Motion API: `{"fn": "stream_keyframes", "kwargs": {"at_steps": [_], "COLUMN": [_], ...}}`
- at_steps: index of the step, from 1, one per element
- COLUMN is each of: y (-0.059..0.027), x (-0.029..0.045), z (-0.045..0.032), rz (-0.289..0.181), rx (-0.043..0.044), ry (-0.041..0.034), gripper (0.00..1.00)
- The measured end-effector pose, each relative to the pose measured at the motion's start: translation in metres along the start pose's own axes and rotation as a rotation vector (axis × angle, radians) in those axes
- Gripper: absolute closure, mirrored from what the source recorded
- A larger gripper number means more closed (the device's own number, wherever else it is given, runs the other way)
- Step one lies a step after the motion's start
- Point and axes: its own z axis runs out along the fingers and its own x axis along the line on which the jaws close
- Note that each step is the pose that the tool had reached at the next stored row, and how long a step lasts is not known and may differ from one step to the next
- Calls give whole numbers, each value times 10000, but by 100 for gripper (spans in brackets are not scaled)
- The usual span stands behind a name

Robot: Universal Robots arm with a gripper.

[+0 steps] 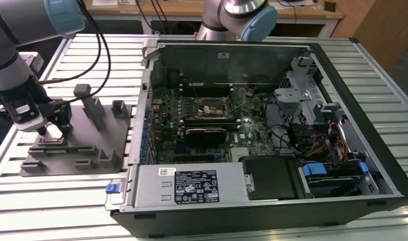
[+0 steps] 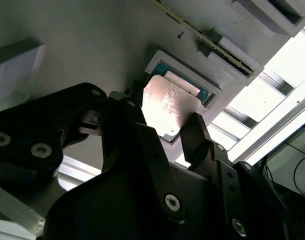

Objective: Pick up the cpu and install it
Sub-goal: 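Pick up the cpu and move it towards the insertion slot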

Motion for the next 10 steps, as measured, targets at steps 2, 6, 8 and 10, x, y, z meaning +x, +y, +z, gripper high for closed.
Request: {"fn": "stream_keyframes", "kwargs": {"at_steps": [2,6,8,10], "y": [0,1,1,2], "x": [-1,-1,-2,-2], "z": [3,3,-2,-14], "rz": [-1,0,-1,-1], "rx": [-2,0,0,3], "ry": [-5,-8,-12,-16], "gripper": [46,46,46,46]}}
